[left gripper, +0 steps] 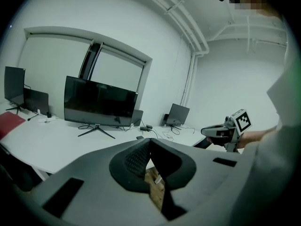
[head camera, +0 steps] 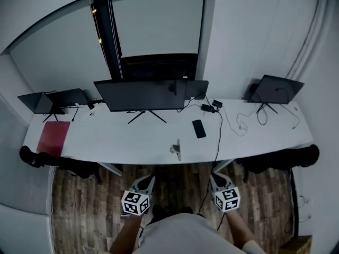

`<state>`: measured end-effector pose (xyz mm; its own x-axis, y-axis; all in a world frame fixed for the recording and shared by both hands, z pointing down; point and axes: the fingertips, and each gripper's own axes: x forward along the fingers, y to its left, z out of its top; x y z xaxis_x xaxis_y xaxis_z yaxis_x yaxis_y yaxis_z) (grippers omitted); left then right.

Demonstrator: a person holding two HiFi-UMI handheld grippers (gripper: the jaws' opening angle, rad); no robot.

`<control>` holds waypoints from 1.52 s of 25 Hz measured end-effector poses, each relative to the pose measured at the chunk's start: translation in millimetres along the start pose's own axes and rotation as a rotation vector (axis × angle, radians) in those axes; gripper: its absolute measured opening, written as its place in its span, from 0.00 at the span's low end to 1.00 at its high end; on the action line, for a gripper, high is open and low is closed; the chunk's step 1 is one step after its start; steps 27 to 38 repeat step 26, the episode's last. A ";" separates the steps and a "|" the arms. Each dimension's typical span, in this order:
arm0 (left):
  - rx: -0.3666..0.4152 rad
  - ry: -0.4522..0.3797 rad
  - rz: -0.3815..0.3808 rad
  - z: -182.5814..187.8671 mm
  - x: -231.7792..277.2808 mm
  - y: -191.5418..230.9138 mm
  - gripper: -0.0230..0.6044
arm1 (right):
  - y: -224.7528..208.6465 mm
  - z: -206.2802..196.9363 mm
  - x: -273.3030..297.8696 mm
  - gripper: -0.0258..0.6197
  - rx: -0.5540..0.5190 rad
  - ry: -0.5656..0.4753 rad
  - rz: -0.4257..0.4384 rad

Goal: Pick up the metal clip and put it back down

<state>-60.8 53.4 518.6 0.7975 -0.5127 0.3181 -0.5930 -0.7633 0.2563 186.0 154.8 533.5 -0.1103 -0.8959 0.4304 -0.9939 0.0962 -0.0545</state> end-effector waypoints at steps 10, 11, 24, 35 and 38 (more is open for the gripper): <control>0.005 -0.002 0.030 4.4 0.7 3.5 0.09 | 2.0 8.6 2.7 0.09 0.006 -0.017 0.028; 0.004 -0.003 0.030 4.9 1.2 3.5 0.09 | 1.7 8.2 3.3 0.09 0.007 -0.016 0.029; -0.007 -0.002 0.031 5.9 8.3 4.2 0.09 | -0.6 9.7 12.4 0.09 -0.005 -0.036 0.040; -0.009 -0.003 0.030 6.3 9.0 4.3 0.09 | -0.7 10.1 12.7 0.09 -0.004 -0.033 0.038; -0.009 -0.003 0.030 6.3 9.0 4.3 0.09 | -0.7 10.1 12.7 0.09 -0.004 -0.033 0.038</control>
